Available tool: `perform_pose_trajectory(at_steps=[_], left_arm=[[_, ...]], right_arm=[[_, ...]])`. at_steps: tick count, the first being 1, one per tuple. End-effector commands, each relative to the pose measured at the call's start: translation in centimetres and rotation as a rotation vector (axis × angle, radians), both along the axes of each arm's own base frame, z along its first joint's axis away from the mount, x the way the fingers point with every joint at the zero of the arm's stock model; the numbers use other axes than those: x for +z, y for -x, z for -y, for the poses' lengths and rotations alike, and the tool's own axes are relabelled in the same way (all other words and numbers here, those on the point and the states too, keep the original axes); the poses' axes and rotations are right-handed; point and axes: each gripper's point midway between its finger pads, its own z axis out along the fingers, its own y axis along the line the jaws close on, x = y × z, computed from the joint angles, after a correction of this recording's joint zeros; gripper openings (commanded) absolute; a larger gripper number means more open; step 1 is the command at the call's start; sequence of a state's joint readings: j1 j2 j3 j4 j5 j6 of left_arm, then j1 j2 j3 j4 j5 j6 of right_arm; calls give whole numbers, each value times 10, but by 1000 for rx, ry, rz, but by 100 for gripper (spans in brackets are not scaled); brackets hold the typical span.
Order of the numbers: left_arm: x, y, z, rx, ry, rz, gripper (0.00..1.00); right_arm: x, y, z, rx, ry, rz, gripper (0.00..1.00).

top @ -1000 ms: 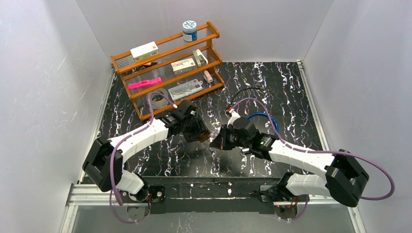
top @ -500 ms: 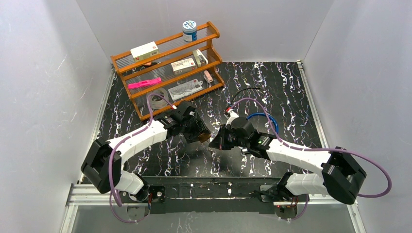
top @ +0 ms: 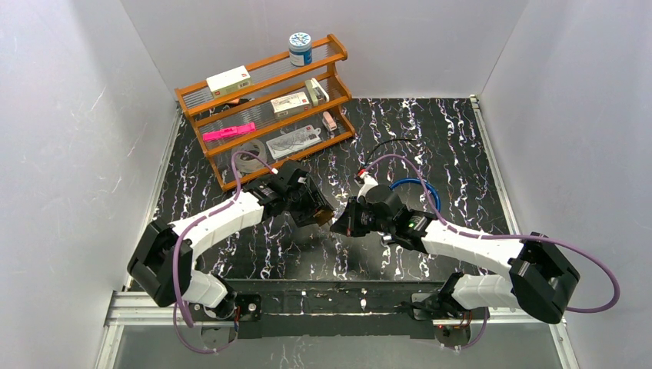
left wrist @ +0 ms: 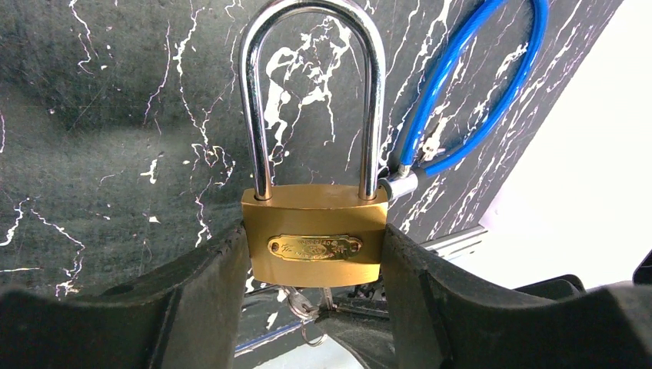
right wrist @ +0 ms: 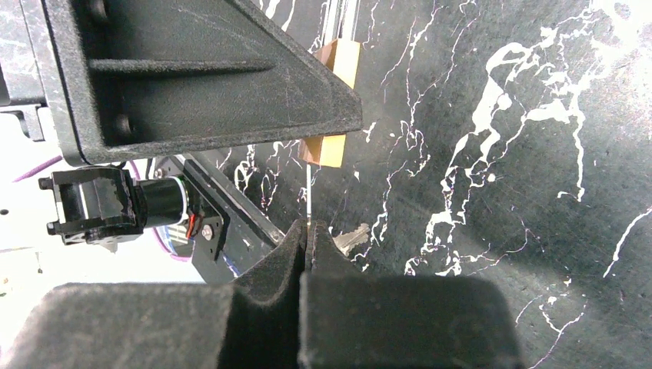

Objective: Unlock with the key

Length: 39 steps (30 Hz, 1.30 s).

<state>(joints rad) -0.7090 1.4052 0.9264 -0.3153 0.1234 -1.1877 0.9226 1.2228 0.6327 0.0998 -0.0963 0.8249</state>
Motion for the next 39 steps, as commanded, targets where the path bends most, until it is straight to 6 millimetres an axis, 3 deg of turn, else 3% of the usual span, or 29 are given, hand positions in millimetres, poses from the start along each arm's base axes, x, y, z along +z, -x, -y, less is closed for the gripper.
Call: perform_pose_trajectory(at_steps=[1,13,23,29,39], left_arm=[[30,-2,7,-5,90,58,10],[31,0,7,4,114,60,10],[31,2,9,0,135,54,10],[37,4,14,-5,177,48,9],[47,9,28,-5,299,16,9]], right_arm=[[24,-13,-8,-16,-43,67,1],[23,-18,-6,-44,-31,73,1],[39,-28,-10,-77,-65,111,1],[35,-28,-13,-80,-73,90,1],[48,-50,-20,-194,-143,107,1]])
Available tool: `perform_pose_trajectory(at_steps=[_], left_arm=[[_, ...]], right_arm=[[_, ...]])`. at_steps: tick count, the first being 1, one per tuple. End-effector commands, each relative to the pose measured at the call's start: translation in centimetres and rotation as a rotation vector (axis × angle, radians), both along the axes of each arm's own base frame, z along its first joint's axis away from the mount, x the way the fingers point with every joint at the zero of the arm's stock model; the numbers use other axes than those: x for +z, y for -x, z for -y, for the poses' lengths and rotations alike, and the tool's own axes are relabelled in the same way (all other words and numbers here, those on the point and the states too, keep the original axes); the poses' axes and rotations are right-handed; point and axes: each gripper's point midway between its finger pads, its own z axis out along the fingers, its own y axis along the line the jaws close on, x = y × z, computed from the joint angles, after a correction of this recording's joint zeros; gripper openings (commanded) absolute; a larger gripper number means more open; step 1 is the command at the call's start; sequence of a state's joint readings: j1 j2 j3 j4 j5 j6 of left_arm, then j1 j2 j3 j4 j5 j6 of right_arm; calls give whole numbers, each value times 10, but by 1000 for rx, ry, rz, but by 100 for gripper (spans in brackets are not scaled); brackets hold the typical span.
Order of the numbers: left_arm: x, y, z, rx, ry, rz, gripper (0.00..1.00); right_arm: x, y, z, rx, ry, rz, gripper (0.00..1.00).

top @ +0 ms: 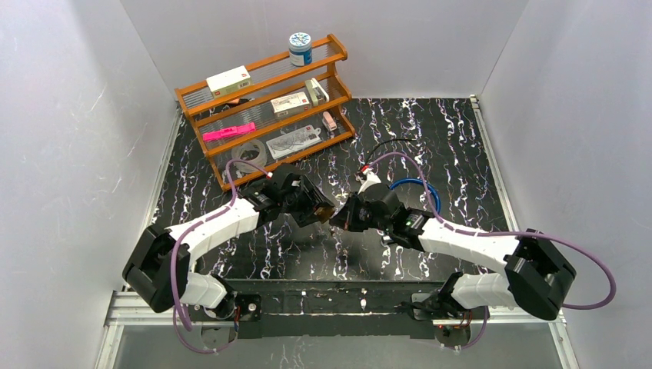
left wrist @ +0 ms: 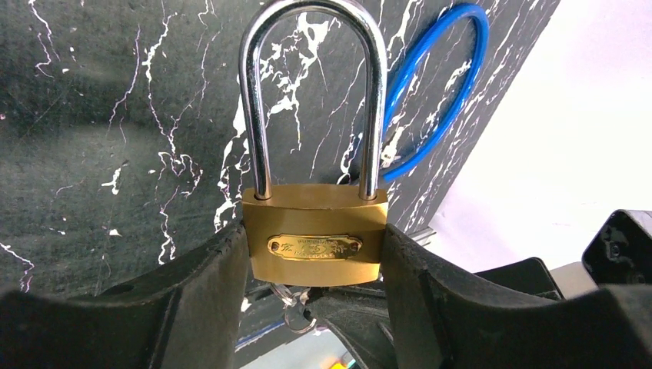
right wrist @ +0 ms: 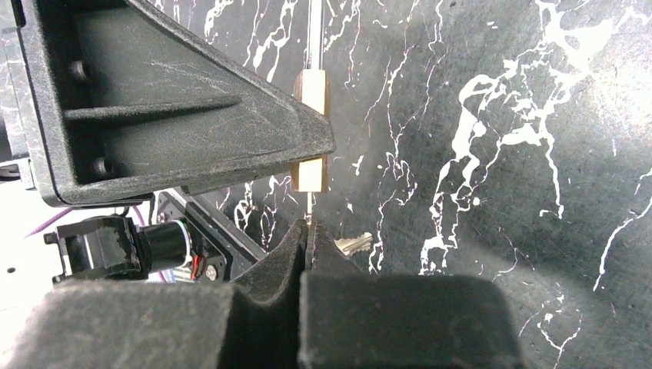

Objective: Unlock with the key

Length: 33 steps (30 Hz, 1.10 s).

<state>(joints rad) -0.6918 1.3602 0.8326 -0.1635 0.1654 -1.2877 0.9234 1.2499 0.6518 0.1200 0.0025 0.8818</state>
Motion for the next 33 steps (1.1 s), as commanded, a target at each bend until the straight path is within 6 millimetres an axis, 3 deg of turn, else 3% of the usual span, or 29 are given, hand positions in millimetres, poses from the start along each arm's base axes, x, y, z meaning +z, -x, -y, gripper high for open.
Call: perform_pose_trajectory(at_steps=[1,7,11,19,25,30,33], left_arm=[[43,13,22,-72,172,23,9],[50,18,26,-104,208,19,9],[78,18,36,-124,311,56,8],[71,24,32,-168,237,33,9],[83,22,35,-182,257,61,9],[81,17,31,-202,231,130,22],[87,13,30,-205,252,208,37]], right_arm=[[45,-31,-20,-80,-135,107,1],[44,-34,-24,-76,-145,106,1],[46,-42,-25,-104,-194,97,1],[57,-66,-42,-86,-147,168,1],[60,-71,-49,-60,-138,204,1],[84,-61,-41,-45,-248,257,1],[99,-49,-34,-17,-329,303,1]])
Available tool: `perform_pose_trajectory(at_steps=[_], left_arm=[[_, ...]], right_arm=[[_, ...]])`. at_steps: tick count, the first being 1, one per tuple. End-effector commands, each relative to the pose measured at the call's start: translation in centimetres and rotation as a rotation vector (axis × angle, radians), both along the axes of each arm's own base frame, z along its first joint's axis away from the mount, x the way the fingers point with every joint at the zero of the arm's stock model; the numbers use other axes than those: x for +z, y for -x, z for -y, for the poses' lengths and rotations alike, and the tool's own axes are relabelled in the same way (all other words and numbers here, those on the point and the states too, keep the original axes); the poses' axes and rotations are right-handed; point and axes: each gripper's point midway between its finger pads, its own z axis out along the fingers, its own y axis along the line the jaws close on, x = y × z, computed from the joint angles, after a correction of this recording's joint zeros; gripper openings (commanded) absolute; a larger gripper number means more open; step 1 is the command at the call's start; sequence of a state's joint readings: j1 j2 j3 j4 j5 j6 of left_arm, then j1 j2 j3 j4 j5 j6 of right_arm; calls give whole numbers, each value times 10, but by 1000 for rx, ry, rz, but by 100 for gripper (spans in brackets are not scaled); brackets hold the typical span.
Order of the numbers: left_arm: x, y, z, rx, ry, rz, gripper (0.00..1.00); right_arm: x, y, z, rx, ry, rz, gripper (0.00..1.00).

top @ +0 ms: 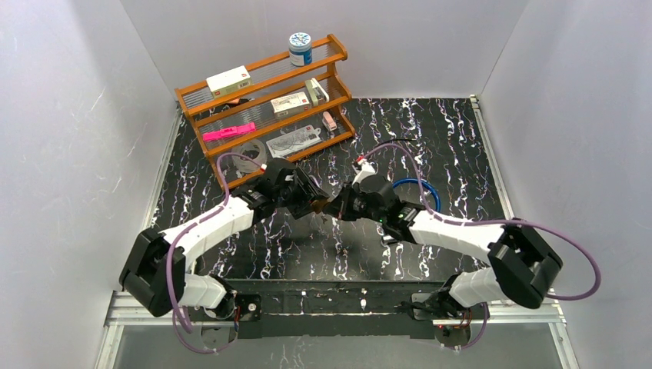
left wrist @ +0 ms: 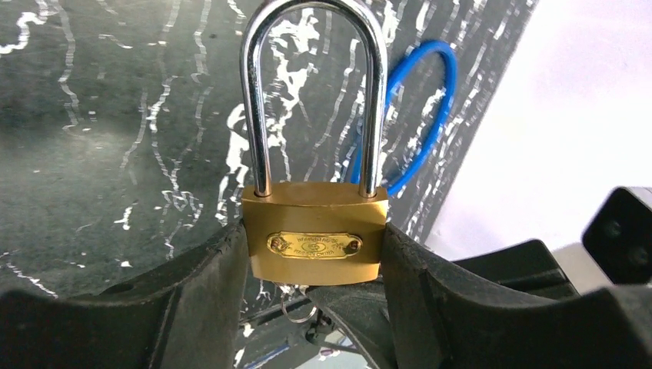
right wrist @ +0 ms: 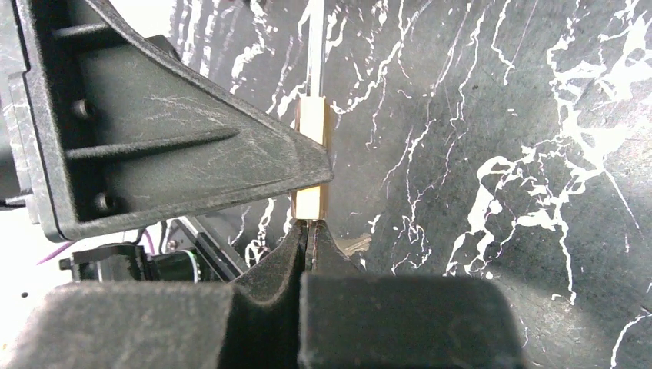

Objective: Unlock with the key

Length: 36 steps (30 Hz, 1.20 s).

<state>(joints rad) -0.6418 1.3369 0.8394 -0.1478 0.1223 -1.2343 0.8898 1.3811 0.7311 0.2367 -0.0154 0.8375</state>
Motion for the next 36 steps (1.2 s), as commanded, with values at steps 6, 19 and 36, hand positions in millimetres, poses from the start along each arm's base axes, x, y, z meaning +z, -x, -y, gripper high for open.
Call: perform_pose_trajectory(at_steps=[6,19,36], left_arm=[[90,32,43,-255,303,203,88],[126,25,20,-209,260,391,98],[220,39,19,-209,606,682,89]], right_arm=[[109,1,2,13,-399,314,1],[152,6,17,-33,-517,358,1],[241,33,40,-12,-734,422,1]])
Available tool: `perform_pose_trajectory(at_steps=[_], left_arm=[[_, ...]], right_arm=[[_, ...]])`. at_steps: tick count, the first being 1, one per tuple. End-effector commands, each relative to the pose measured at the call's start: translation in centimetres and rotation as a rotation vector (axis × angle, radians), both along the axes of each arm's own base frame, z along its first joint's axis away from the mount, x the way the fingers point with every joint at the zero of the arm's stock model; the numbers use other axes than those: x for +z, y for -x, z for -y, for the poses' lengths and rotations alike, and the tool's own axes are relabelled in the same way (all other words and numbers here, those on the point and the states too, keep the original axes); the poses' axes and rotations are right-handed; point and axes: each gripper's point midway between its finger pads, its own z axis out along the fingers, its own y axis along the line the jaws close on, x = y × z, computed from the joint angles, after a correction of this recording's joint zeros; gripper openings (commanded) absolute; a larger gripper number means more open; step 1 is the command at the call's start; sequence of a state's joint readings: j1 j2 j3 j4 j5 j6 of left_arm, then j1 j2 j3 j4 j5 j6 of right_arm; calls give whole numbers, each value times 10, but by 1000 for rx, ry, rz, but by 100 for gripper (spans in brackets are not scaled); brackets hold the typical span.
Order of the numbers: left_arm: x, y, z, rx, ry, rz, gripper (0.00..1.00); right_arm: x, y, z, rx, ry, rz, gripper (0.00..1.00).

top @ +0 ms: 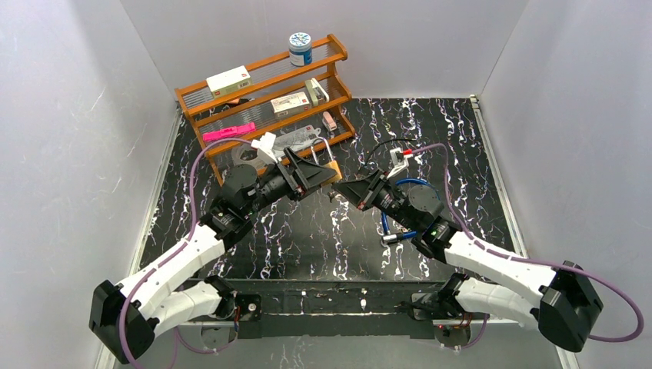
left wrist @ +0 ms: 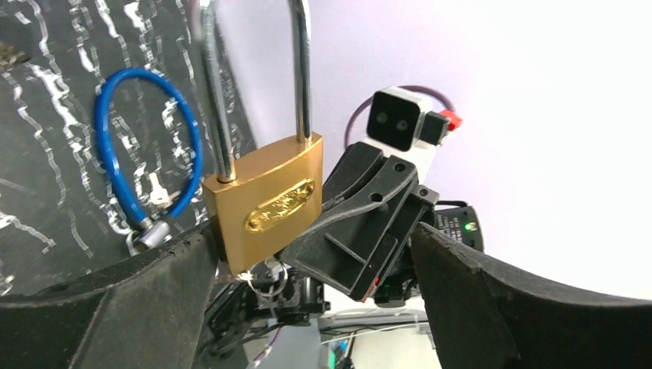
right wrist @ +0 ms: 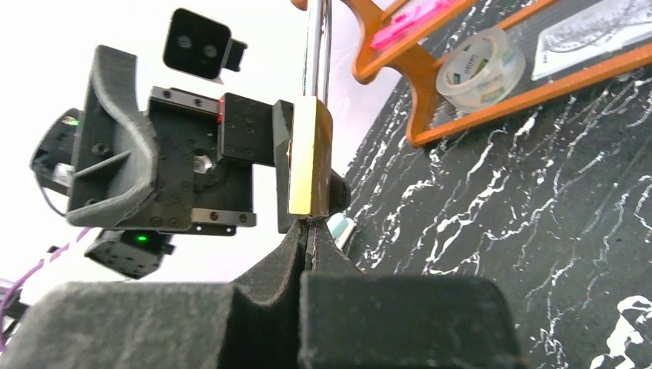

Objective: Unlock with the key

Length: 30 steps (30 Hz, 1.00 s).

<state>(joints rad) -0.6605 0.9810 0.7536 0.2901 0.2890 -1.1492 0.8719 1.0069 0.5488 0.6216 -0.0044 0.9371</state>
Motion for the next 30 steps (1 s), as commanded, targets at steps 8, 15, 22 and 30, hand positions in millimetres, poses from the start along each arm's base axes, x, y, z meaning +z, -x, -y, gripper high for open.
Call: perform_pose_trajectory(at_steps=[8,15,22,30], left_arm=[[63,11,8,-82,211,140,61],[73,15,3,-73,220,180,22],[79,14,1,-54,229,179,0],[91,12,-3,-24,236,209,0]], right_arm=[[117,30,15,85,-291,146,1],[114,28,12,86,-257,142,1],[104,28,7,101,-232,116,33],[85,35,12,113,-235,61,43]])
